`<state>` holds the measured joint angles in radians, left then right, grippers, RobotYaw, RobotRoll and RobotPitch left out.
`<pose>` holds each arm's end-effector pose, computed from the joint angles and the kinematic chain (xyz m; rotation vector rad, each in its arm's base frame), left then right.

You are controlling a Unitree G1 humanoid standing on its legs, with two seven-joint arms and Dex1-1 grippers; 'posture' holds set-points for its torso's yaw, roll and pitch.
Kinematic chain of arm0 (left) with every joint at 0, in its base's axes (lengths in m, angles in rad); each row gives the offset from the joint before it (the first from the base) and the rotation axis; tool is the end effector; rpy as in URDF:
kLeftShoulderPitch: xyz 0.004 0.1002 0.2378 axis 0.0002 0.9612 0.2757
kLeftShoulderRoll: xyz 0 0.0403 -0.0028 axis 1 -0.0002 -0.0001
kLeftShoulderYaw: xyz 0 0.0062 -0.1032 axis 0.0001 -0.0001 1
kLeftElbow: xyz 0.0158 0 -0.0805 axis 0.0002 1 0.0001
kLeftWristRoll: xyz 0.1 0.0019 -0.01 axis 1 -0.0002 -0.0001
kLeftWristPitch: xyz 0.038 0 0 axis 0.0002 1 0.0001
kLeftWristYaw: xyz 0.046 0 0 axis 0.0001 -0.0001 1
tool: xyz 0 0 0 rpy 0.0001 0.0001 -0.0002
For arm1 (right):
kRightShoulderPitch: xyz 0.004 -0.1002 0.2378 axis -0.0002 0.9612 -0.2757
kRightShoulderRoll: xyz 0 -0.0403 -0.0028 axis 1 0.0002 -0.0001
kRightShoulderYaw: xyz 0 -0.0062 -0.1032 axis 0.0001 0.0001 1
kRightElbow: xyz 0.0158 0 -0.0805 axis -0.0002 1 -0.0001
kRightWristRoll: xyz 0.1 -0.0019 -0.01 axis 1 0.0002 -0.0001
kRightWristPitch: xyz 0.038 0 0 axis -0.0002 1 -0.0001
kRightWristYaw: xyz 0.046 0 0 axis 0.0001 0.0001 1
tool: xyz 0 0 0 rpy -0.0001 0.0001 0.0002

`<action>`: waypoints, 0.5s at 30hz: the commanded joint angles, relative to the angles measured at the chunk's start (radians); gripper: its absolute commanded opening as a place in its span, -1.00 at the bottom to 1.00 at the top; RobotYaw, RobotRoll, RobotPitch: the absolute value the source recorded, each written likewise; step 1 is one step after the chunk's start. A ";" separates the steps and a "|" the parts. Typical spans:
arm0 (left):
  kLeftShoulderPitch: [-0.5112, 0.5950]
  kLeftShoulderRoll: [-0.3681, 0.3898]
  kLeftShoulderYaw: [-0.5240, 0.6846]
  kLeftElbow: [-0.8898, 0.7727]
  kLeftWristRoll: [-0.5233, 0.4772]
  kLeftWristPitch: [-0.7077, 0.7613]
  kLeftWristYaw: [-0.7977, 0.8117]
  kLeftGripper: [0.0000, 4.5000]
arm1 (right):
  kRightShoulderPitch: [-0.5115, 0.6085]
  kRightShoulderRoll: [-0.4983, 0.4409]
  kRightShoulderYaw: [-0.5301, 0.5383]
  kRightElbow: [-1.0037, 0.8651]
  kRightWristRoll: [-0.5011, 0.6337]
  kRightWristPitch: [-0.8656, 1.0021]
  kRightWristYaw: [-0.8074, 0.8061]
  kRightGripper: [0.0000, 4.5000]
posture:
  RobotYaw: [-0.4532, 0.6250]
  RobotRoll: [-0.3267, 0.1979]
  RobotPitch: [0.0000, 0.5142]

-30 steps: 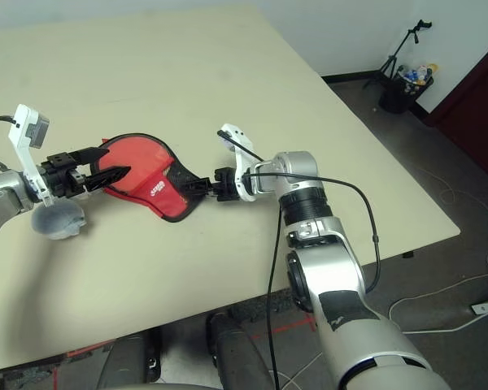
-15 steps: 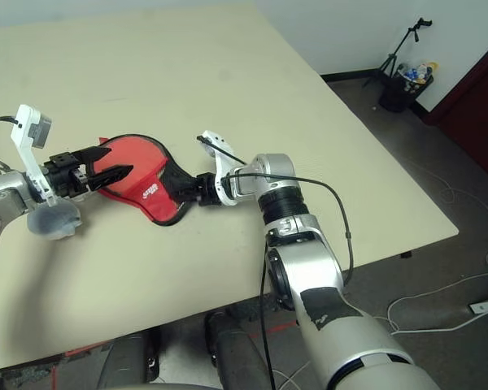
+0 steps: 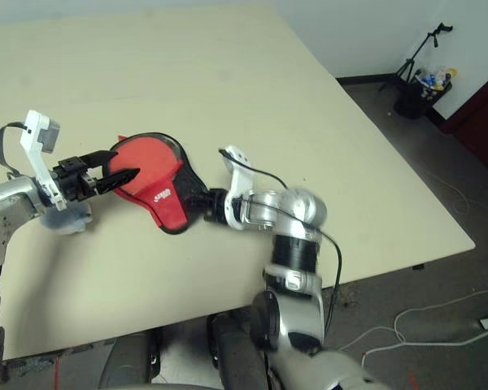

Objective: Store the ping-pong paddle in its case and zip it.

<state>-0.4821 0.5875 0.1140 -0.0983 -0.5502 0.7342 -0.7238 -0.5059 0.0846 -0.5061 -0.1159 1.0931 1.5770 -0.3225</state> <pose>0.2674 0.2336 0.1811 0.0024 0.1371 -0.7893 0.2450 -0.1431 0.1314 0.7379 0.7891 0.5779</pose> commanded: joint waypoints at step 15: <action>-0.069 -0.014 -0.064 0.110 0.046 -0.049 -0.066 1.00 | 0.474 -0.223 0.585 -0.473 0.879 -0.811 -0.896 -0.99 | -0.26 0.25 -0.22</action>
<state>-0.5491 0.5742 0.0646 0.0000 -0.5141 0.6948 -0.7787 -0.0540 -0.1252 0.0481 -0.5648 1.9614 0.7874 -1.2030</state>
